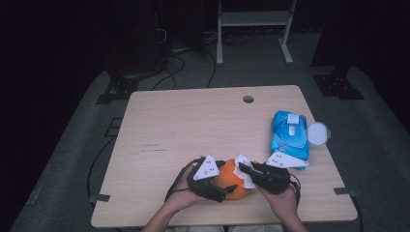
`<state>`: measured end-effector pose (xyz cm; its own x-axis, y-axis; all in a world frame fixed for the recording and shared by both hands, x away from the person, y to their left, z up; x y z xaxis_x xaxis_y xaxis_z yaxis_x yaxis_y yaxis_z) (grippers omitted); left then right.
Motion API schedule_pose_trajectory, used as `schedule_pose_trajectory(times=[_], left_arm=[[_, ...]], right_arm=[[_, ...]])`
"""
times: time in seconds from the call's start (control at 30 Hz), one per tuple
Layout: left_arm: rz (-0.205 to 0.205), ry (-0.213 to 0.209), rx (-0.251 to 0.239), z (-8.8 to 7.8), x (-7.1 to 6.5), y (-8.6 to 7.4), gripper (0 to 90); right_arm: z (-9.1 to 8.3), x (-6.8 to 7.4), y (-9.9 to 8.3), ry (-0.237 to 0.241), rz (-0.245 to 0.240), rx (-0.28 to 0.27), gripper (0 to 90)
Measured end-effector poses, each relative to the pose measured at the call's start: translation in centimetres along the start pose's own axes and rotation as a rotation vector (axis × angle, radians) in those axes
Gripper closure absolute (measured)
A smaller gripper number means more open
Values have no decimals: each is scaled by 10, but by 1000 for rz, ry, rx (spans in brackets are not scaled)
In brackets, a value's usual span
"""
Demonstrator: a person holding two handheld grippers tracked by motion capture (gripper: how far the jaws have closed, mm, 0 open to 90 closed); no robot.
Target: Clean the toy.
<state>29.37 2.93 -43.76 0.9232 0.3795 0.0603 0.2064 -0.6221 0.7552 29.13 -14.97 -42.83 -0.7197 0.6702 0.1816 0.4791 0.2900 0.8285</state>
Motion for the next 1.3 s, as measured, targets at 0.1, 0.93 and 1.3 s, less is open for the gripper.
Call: schedule_pose_trajectory(times=[0.1,0.93,1.3], left_arm=[[-2,-6,5,-5,7,-6,270],[25,-57,44,-8,7,-10,294],[-45,-63,37,-15,26,-20,313]], right_arm=[[-1,-4,0,-9,-15,4,775],[2,-7,-5,-33,-13,15,772],[1,-17,-12,-24,20,23,767]])
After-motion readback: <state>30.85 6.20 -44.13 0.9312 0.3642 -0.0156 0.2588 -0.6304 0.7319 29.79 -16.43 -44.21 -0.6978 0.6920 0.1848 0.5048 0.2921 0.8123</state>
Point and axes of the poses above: each handheld gripper's, and its own axes: z roughly forward along the jaws, y roughly out of its top, x roughly to its left, the point moved 4 cm from there along z, roughly forward along the jaws, and after that the axes turned 12 degrees about x, right-handed, at the moved point
